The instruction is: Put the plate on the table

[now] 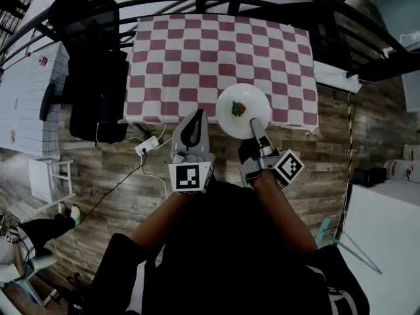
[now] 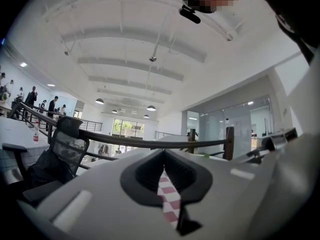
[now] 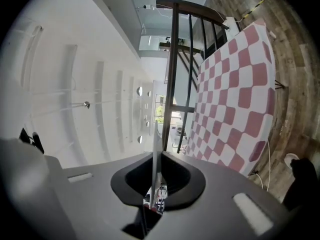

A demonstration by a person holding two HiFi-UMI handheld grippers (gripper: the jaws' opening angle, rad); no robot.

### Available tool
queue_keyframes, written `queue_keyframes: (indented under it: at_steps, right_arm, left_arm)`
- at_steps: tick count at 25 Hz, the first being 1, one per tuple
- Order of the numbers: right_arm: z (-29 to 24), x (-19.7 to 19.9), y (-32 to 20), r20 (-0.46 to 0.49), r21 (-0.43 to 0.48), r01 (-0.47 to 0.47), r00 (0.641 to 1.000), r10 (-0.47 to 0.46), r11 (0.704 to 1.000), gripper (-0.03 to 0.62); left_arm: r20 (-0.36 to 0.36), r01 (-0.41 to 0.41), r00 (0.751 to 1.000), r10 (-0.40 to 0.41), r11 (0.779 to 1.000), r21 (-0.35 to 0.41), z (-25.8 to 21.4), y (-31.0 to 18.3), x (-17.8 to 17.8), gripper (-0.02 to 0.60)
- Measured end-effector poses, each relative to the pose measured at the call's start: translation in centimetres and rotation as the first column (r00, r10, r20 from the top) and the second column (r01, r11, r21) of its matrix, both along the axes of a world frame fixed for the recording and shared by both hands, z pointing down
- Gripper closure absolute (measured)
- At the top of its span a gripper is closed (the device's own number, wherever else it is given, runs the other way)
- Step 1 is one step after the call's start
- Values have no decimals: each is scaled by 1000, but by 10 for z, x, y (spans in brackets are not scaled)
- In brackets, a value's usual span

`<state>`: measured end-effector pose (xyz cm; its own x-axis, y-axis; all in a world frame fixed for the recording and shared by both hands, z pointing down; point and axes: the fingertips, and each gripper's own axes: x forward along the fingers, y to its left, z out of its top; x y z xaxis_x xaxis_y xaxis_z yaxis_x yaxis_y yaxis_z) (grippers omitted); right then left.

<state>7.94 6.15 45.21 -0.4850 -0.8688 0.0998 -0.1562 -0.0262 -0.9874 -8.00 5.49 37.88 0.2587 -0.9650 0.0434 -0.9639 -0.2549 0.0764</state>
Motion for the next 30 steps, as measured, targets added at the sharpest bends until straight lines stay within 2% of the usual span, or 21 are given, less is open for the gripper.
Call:
queue_keyframes:
  at_steps: [5, 11, 14, 20, 26, 30]
  right_arm:
    - [-8, -17, -33, -48, 27, 4, 999, -2, 1000, 579]
    - [-3, -33, -63, 42, -22, -59, 997, 60, 998, 579]
    - [-4, -40, -78, 59, -15, -82, 995, 82, 997, 579]
    - [0, -43, -92, 16, -1, -89, 996, 89, 996, 579]
    - [-3, -45, -107, -32, 43, -52, 998, 53, 998, 579]
    - [15, -50, -125, -38, 15, -34, 999, 34, 999, 579]
  left_arm:
    - [-9, -50, 999, 50, 999, -2, -7, -37, -11, 572]
    - [-12, -82, 997, 82, 997, 8, -5, -69, -31, 572]
    - [-20, -96, 995, 96, 995, 10, -3, -83, -38, 572]
    - [-25, -99, 995, 99, 995, -5, 8, -101, -48, 572]
    - [-24, -110, 994, 109, 994, -21, 9, -117, -43, 572]
    - [-19, -80, 997, 79, 996, -28, 18, -129, -49, 572]
